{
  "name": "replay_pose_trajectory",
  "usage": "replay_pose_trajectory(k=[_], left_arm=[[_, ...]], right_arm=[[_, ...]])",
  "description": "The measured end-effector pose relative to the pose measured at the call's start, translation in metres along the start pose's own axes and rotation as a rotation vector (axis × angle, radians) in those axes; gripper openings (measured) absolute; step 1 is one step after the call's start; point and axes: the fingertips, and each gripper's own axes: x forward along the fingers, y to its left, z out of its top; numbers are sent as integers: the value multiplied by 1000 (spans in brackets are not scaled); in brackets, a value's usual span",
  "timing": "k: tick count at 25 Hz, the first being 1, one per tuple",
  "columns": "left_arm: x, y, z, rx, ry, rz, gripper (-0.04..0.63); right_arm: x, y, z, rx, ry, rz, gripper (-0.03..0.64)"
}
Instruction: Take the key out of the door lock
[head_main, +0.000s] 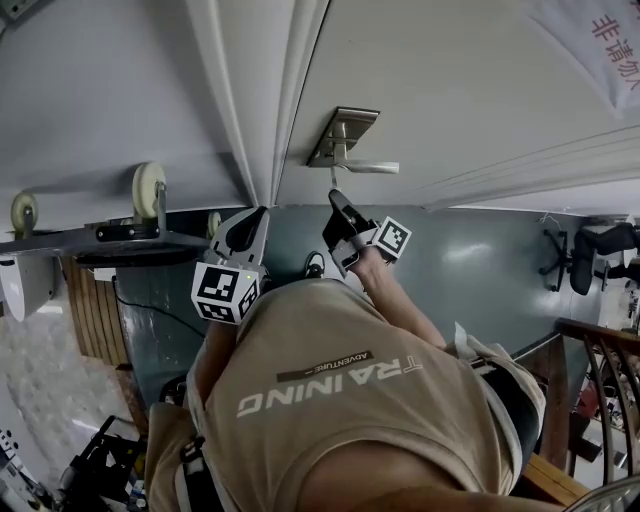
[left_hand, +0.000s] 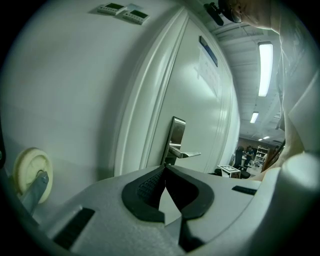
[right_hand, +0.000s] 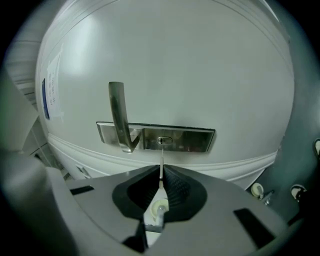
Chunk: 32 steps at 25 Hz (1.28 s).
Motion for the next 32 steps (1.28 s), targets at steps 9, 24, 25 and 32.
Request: replay_pose_trajectory(k=[9, 24, 25, 32], left_arm=[[2, -18, 3, 22, -20, -75, 6], [-11, -19, -36, 28, 33, -231, 6], [-11, -19, -39, 30, 40, -228, 6], [-26, -46, -40, -40, 35, -193, 6]], right_arm=[[-12, 35, -6, -190, 63, 21, 18], [-60, 51, -46, -514, 75, -202, 18], [-64, 55, -46, -558, 76, -213, 18], [-86, 68, -42, -714, 147, -182, 18]])
